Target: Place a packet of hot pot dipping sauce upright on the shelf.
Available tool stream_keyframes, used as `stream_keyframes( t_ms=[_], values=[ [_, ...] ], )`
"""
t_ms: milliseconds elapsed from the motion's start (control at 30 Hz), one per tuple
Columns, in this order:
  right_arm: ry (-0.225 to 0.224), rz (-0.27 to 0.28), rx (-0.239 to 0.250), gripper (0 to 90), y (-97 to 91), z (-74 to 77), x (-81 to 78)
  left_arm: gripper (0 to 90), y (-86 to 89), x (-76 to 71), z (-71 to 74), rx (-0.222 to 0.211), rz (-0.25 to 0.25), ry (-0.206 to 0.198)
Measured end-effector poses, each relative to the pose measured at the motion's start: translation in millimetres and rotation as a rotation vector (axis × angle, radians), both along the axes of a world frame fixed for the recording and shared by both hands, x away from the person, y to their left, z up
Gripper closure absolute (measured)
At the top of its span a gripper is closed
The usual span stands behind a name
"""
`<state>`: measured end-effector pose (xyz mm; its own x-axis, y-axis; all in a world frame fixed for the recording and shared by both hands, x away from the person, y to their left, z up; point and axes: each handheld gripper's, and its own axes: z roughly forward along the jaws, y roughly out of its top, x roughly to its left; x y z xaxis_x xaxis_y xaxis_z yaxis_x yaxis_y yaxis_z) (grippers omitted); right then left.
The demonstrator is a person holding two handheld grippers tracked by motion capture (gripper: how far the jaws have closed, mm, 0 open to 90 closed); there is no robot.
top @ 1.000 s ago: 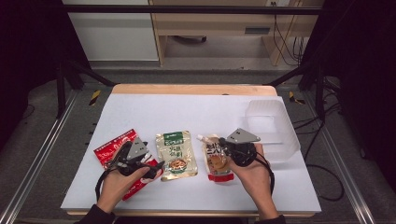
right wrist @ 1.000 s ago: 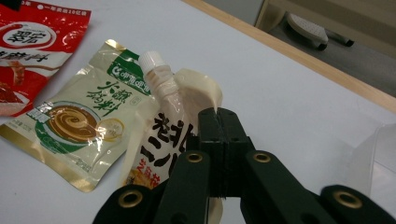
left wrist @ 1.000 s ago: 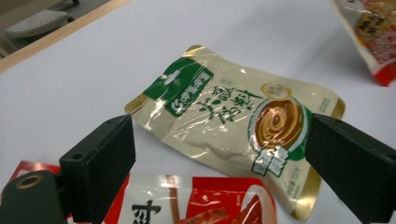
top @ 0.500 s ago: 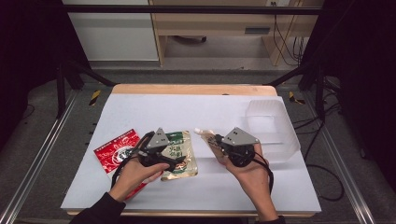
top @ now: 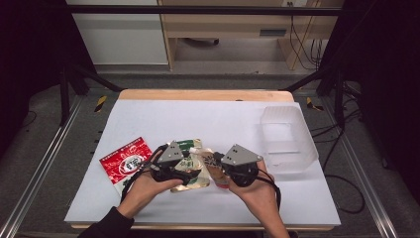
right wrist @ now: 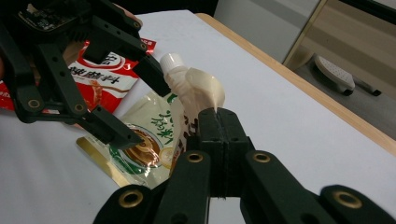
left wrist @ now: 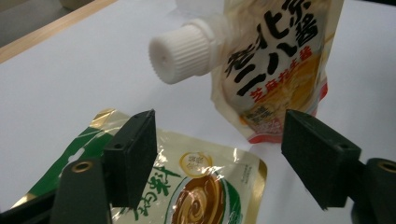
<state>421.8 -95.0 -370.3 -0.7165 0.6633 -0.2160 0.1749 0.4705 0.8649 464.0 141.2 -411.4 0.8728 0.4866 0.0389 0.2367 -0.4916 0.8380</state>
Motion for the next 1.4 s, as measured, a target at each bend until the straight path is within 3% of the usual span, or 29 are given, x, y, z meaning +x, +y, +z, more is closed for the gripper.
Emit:
stream_keyframes(
  t_ms=[300, 400, 567, 767, 900, 1033, 1133, 1233, 1267, 1400],
  values=[
    [-0.005, 0.061, 0.039, 90.0, 2.6, 11.6, -8.7, 43.8, 2.6, -0.5, 5.3, -0.063, -0.038, 0.003],
    [-0.005, 0.079, 0.051, 90.0, 4.8, 12.5, -9.8, 52.7, 3.6, -1.4, 6.6, -0.085, -0.057, -0.012],
    [-0.006, 0.088, 0.049, 90.0, 6.3, 13.0, -10.2, 70.5, 6.3, -2.0, 8.5, -0.11, -0.075, 0.001],
    [0.011, 0.081, 0.043, 90.0, 0.8, 13.1, -10.5, 89.2, 6.9, -4.4, 11.9, -0.106, -0.083, 0.008],
    [0.035, 0.093, 0.051, 89.6, -6.9, 13.9, -12.3, 90.0, 3.6, -8.9, 18.8, -0.102, -0.074, 0.005],
    [0.065, 0.106, 0.009, 85.2, -12.4, 14.9, -12.1, 90.0, 1.9, -13.4, 27.2, -0.068, -0.065, -0.015],
    [0.079, 0.111, -0.007, 80.1, -13.1, 16.5, -10.2, 90.0, 3.3, -13.7, 30.7, -0.067, -0.059, -0.02],
    [0.101, 0.115, -0.093, 65.0, -11.6, 24.2, -5.6, 90.0, 5.7, -14.7, 34.9, -0.057, -0.055, -0.023],
    [0.101, 0.115, -0.093, 65.0, -11.6, 24.2, -5.6, 90.0, 5.7, -14.7, 34.9, -0.057, -0.055, -0.023],
    [0.125, 0.127, -0.211, 53.5, -6.5, 33.3, -1.4, 90.0, 4.9, -15.6, 35.8, -0.041, -0.057, -0.021]
  ],
)
